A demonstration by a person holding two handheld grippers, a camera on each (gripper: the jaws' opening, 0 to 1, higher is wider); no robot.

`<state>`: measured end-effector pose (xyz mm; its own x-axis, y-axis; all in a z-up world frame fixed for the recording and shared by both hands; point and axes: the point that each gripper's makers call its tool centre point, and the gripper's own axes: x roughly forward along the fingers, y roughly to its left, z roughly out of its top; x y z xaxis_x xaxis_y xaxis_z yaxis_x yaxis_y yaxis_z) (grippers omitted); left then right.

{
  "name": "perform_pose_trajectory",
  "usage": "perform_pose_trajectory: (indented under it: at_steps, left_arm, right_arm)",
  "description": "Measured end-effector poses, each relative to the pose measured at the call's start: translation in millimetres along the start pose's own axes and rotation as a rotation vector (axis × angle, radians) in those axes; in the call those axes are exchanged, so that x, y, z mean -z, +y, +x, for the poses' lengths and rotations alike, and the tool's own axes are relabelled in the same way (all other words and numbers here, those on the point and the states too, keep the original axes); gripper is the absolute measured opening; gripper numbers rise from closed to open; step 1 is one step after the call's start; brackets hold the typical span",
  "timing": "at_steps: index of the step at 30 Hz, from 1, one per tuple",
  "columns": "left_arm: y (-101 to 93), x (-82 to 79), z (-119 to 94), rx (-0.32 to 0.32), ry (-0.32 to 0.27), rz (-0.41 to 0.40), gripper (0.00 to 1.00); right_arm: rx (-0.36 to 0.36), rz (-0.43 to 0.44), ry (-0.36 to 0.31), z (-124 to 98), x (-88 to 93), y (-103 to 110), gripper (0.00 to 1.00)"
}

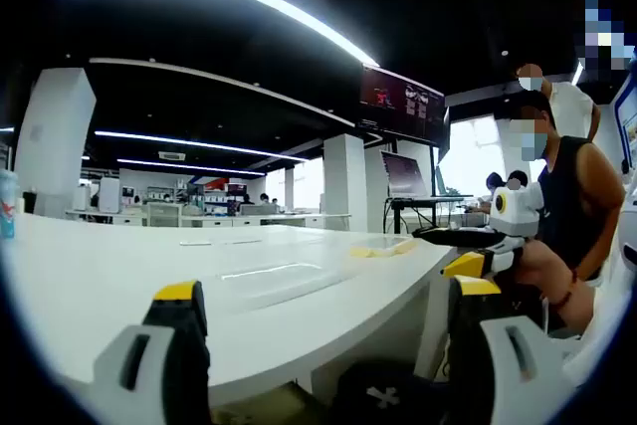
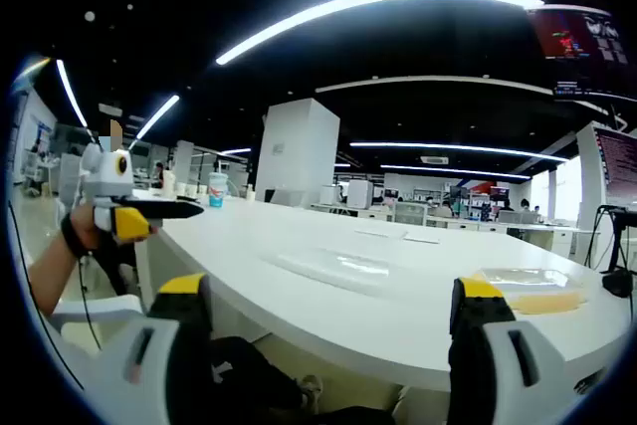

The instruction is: Snap each plastic latch of the storage box into its locked position after aligning the lid with the box until every specified latch is closed and the lid sits flush.

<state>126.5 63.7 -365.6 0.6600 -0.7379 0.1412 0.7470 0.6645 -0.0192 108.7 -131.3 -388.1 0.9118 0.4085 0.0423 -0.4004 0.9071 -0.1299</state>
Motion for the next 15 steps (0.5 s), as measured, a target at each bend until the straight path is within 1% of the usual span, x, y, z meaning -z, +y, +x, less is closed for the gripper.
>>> perform_pose_trajectory:
  at_steps: [7,15]
  left_arm:
    - [0.4,1.8,-0.4,0.000,0.007,0.001,1.00]
    - [0.0,4.4,-0.3,0.002,0.014,0.001,1.00]
  right_arm:
    - [-0.003,-0.001,0.008,0.7,1.9,0.0,0.99]
    - [-0.003,0.000,0.001,0.0,0.7,1.1,1.00]
